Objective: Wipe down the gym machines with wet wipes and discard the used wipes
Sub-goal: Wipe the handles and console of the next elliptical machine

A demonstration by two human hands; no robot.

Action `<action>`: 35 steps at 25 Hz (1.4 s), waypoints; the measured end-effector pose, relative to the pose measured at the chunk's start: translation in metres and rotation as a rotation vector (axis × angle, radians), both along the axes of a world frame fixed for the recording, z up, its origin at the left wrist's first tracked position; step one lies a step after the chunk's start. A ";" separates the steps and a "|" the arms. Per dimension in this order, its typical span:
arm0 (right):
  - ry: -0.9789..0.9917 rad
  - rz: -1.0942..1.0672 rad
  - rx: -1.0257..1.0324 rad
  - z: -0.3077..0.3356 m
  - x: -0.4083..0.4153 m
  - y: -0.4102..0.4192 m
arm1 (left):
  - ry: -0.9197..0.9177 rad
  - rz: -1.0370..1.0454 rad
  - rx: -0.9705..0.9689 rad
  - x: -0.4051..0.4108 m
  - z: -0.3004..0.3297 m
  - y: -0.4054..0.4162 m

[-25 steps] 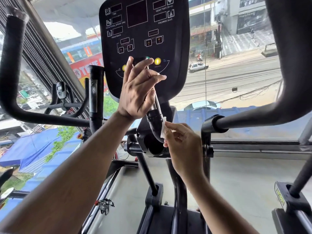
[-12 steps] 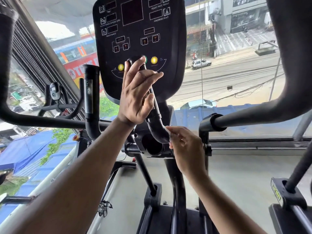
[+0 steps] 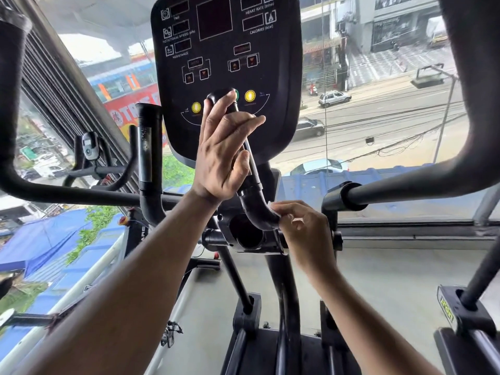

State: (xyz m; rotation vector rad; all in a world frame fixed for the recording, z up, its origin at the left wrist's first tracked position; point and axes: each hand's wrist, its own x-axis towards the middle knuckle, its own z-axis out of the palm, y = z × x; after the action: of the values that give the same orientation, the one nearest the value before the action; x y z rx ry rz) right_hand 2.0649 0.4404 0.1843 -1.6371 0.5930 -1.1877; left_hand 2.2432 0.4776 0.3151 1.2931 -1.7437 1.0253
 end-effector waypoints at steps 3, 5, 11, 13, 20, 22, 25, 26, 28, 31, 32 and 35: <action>-0.212 -0.016 -0.053 -0.021 -0.005 0.024 | 0.007 -0.001 0.005 0.001 -0.002 -0.001; -0.173 -0.090 -0.134 -0.034 0.000 0.016 | 0.001 -0.004 0.003 0.001 -0.002 0.000; 0.153 -0.124 -0.205 -0.020 0.006 -0.027 | -0.001 -0.026 -0.002 0.002 -0.003 -0.003; 0.098 -0.141 -0.290 -0.017 0.002 -0.014 | -0.011 -0.037 -0.006 0.003 -0.003 -0.003; 0.152 -0.249 -0.289 -0.051 -0.001 -0.028 | -0.045 -0.036 0.051 0.000 0.000 0.000; 0.295 -0.180 -0.247 -0.042 0.007 -0.054 | -0.052 -0.025 0.065 -0.001 0.002 0.002; 0.360 -0.111 -0.162 -0.027 0.010 -0.058 | -0.041 0.013 0.111 -0.006 0.006 0.008; 0.310 -0.100 -0.174 -0.026 0.006 -0.051 | -0.040 0.038 0.134 -0.009 0.005 0.010; 0.181 -0.097 -0.231 -0.032 -0.005 -0.031 | -0.044 0.106 0.182 -0.013 0.004 0.016; 0.191 -0.168 -0.273 -0.053 0.003 -0.042 | -0.035 0.171 0.216 -0.019 0.003 0.022; 0.240 -0.189 -0.253 -0.059 0.011 -0.055 | -0.023 0.176 0.221 -0.020 0.003 0.023; 0.335 -0.179 -0.172 -0.067 0.026 -0.081 | -0.015 0.180 0.212 -0.020 0.002 0.023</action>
State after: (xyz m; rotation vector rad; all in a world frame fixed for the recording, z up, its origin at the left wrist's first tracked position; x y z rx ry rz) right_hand 2.0910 0.3592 0.1170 -1.9825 0.8837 -1.1234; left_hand 2.2233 0.5009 0.3170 1.6027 -1.8116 0.9701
